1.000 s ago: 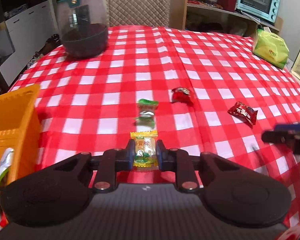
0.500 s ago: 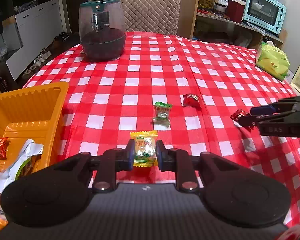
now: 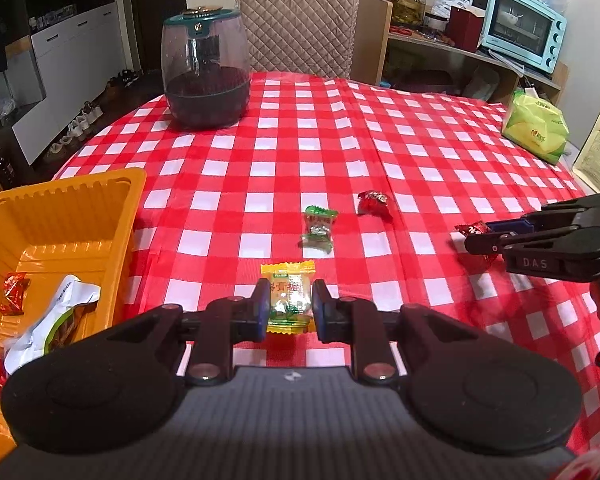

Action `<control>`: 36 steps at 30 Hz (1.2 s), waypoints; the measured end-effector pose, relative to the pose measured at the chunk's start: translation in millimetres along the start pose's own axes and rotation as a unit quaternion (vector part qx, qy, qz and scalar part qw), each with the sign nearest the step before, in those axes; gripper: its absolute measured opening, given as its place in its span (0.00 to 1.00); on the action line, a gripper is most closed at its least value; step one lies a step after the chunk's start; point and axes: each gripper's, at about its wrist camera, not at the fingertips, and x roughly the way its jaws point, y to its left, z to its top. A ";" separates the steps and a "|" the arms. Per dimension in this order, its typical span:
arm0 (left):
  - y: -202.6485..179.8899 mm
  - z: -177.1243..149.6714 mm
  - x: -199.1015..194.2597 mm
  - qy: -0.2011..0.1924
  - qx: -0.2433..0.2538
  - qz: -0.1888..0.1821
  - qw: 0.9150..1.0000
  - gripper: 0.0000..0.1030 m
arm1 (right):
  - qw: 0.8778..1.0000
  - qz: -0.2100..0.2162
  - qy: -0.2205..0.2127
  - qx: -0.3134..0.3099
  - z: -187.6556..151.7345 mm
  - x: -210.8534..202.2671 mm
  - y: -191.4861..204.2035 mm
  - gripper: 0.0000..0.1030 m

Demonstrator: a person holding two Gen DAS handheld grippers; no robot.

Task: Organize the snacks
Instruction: 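Grasp the dark red candy packet with the right gripper while the left gripper holds the yellow candy, then carry both candies over the orange tray and lower them inside with both grippers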

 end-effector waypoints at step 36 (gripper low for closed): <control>103.8 -54.9 -145.5 -0.028 -0.051 0.010 0.998 0.19 | 0.986 0.158 -0.013 0.042 -9.4 -105.2 195.1 0.24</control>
